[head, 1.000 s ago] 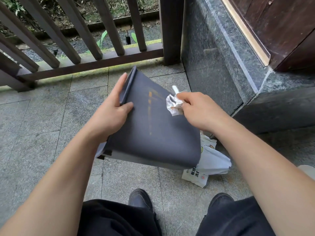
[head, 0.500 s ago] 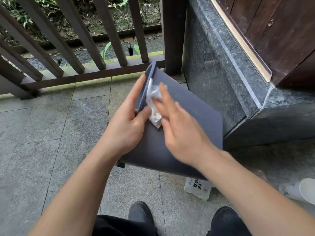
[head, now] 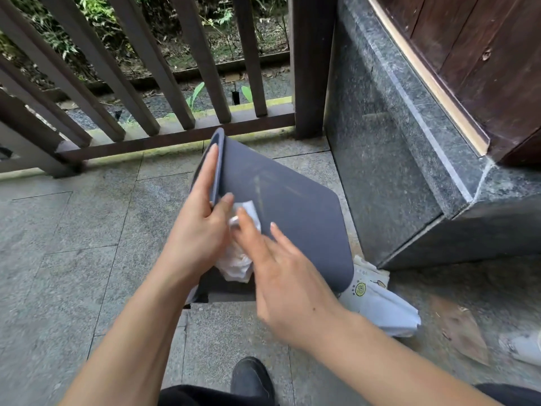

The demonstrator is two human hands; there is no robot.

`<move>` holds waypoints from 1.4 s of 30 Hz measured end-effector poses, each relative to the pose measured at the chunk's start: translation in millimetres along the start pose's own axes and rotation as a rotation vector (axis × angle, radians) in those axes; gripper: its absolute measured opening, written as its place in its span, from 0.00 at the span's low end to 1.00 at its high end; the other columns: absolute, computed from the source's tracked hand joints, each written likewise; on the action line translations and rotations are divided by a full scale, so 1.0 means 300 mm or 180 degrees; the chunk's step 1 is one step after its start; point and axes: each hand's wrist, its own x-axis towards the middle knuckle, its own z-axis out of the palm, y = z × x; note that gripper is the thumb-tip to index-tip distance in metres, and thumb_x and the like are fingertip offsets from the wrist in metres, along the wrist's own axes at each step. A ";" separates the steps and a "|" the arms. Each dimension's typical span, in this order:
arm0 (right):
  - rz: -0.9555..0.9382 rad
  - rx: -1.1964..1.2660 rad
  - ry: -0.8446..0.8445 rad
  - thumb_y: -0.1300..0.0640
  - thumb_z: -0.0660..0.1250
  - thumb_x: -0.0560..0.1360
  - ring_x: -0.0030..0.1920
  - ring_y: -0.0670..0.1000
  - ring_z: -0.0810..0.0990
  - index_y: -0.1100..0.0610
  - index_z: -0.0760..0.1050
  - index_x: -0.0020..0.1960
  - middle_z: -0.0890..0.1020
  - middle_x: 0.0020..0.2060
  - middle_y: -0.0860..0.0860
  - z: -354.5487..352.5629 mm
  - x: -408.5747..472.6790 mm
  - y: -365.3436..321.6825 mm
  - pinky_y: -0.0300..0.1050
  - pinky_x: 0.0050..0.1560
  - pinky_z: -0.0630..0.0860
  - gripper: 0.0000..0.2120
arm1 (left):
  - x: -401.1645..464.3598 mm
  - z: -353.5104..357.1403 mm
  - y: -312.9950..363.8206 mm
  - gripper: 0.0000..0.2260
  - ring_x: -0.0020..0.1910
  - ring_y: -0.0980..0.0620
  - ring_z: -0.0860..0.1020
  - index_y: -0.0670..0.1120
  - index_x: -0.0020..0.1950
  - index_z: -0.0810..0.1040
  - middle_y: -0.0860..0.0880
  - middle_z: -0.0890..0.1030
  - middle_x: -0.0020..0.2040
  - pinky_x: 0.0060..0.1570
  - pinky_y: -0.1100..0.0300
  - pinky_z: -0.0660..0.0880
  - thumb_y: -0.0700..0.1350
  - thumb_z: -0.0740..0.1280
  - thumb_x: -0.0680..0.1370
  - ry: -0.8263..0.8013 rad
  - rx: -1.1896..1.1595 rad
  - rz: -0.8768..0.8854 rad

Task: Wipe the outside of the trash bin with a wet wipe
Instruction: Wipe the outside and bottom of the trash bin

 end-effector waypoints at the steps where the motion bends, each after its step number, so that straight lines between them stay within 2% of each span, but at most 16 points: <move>1: 0.0097 0.0007 0.0057 0.69 0.60 0.67 0.74 0.48 0.64 0.58 0.40 0.80 0.68 0.74 0.51 -0.013 0.014 0.022 0.50 0.77 0.51 0.47 | -0.003 0.007 0.008 0.31 0.78 0.52 0.63 0.62 0.81 0.56 0.63 0.64 0.78 0.76 0.42 0.61 0.37 0.60 0.85 -0.0080 0.0039 0.0121; 5: 0.0540 0.0107 0.0471 0.70 0.56 0.71 0.75 0.48 0.62 0.51 0.39 0.79 0.68 0.74 0.46 -0.081 0.060 0.122 0.49 0.77 0.50 0.43 | -0.018 0.039 0.043 0.32 0.75 0.67 0.62 0.64 0.81 0.56 0.75 0.63 0.74 0.73 0.65 0.62 0.38 0.61 0.84 -0.0497 0.0246 0.0593; 7: 0.0796 0.0176 0.0712 0.70 0.55 0.73 0.75 0.49 0.61 0.47 0.39 0.79 0.68 0.73 0.43 -0.117 0.074 0.186 0.48 0.77 0.50 0.43 | -0.021 0.043 0.052 0.32 0.70 0.64 0.71 0.70 0.79 0.57 0.72 0.71 0.71 0.66 0.64 0.70 0.40 0.61 0.84 -0.0675 0.0238 0.0610; 9: 0.1146 0.0236 0.0773 0.69 0.54 0.75 0.75 0.55 0.61 0.44 0.38 0.78 0.68 0.74 0.45 -0.148 0.076 0.249 0.54 0.74 0.57 0.41 | -0.029 0.047 0.050 0.32 0.48 0.64 0.81 0.75 0.76 0.58 0.65 0.83 0.56 0.53 0.63 0.77 0.40 0.60 0.84 -0.0784 0.0232 0.0537; 12: 0.1782 0.0194 0.0837 0.66 0.54 0.76 0.66 0.63 0.71 0.43 0.37 0.78 0.72 0.70 0.52 -0.177 0.070 0.325 0.58 0.60 0.71 0.39 | -0.046 0.057 0.046 0.32 0.27 0.64 0.70 0.73 0.76 0.60 0.65 0.77 0.31 0.35 0.76 0.69 0.39 0.61 0.84 -0.0717 0.0451 0.0646; 19: 0.1906 0.0036 0.0709 0.66 0.56 0.75 0.52 0.64 0.77 0.44 0.39 0.79 0.78 0.59 0.62 -0.161 0.076 0.279 0.49 0.44 0.67 0.41 | -0.049 0.066 0.034 0.31 0.28 0.64 0.70 0.71 0.77 0.61 0.70 0.78 0.34 0.33 0.76 0.67 0.38 0.60 0.84 -0.0695 0.0662 0.0608; 21: 0.1467 0.0013 0.0524 0.65 0.56 0.75 0.63 0.67 0.73 0.40 0.38 0.78 0.74 0.65 0.63 -0.118 0.069 0.197 0.52 0.52 0.70 0.42 | -0.036 0.053 0.030 0.31 0.41 0.67 0.77 0.71 0.77 0.61 0.73 0.80 0.49 0.47 0.72 0.74 0.38 0.60 0.84 -0.0579 0.0646 0.0504; 23: 0.0915 0.0096 0.0370 0.68 0.57 0.72 0.72 0.66 0.64 0.43 0.42 0.79 0.68 0.73 0.56 -0.058 0.052 0.114 0.55 0.68 0.65 0.43 | -0.022 0.037 0.028 0.32 0.56 0.63 0.78 0.71 0.76 0.62 0.66 0.77 0.68 0.64 0.54 0.76 0.36 0.60 0.83 -0.0450 0.0630 0.0350; 25: 0.0448 0.0126 0.0267 0.70 0.58 0.69 0.76 0.57 0.60 0.51 0.45 0.80 0.61 0.77 0.49 -0.014 0.032 0.062 0.55 0.75 0.57 0.44 | -0.024 0.020 0.030 0.32 0.65 0.57 0.77 0.69 0.77 0.63 0.64 0.74 0.72 0.68 0.45 0.72 0.35 0.60 0.83 -0.0355 0.0540 0.0279; 26: 0.0288 0.0128 0.0260 0.71 0.58 0.68 0.77 0.51 0.59 0.54 0.46 0.80 0.60 0.78 0.49 -0.003 0.028 0.056 0.55 0.76 0.54 0.44 | -0.026 0.012 0.030 0.32 0.65 0.53 0.77 0.68 0.77 0.63 0.68 0.73 0.71 0.67 0.43 0.73 0.36 0.60 0.83 -0.0326 0.0499 0.0319; 28: 0.0145 0.0120 0.0384 0.71 0.58 0.67 0.76 0.47 0.60 0.57 0.48 0.80 0.62 0.77 0.49 -0.005 0.034 0.076 0.55 0.77 0.51 0.44 | -0.026 -0.005 0.022 0.32 0.49 0.49 0.81 0.69 0.77 0.63 0.71 0.77 0.62 0.54 0.40 0.79 0.36 0.60 0.82 -0.0308 0.0539 0.0469; 31: 0.0765 0.0145 0.0805 0.70 0.55 0.68 0.71 0.49 0.63 0.52 0.47 0.80 0.70 0.73 0.51 -0.063 0.067 0.166 0.52 0.77 0.47 0.43 | -0.026 -0.013 0.033 0.33 0.29 0.44 0.70 0.72 0.76 0.62 0.52 0.82 0.47 0.34 0.51 0.81 0.37 0.59 0.83 -0.0287 0.0550 0.0631; 33: 0.1584 0.0101 0.0988 0.70 0.54 0.70 0.70 0.55 0.60 0.50 0.44 0.80 0.71 0.71 0.55 -0.116 0.079 0.257 0.57 0.73 0.58 0.42 | -0.032 0.000 0.045 0.32 0.27 0.47 0.67 0.73 0.75 0.62 0.53 0.80 0.46 0.35 0.64 0.74 0.39 0.59 0.83 -0.0257 0.0426 0.0663; 36: 0.2410 0.0157 0.0826 0.68 0.55 0.72 0.71 0.67 0.64 0.47 0.40 0.79 0.70 0.71 0.57 -0.165 0.066 0.354 0.57 0.61 0.67 0.42 | -0.036 0.032 0.065 0.32 0.30 0.38 0.67 0.76 0.74 0.60 0.47 0.74 0.42 0.34 0.55 0.72 0.39 0.60 0.84 -0.0312 0.0429 0.0595; 39: 0.2229 0.0204 0.0805 0.68 0.54 0.69 0.63 0.68 0.71 0.46 0.47 0.77 0.75 0.62 0.63 -0.156 0.055 0.329 0.51 0.45 0.66 0.40 | -0.034 0.050 0.066 0.33 0.30 0.36 0.69 0.77 0.74 0.60 0.35 0.72 0.34 0.31 0.50 0.73 0.39 0.59 0.84 -0.0416 0.0445 0.0515; 42: 0.1577 0.0157 0.0764 0.68 0.55 0.70 0.61 0.67 0.71 0.44 0.48 0.77 0.76 0.60 0.62 -0.111 0.052 0.220 0.51 0.46 0.67 0.41 | -0.020 0.059 0.040 0.32 0.28 0.51 0.67 0.74 0.75 0.61 0.51 0.74 0.32 0.31 0.61 0.68 0.39 0.60 0.83 -0.0313 0.0667 0.0550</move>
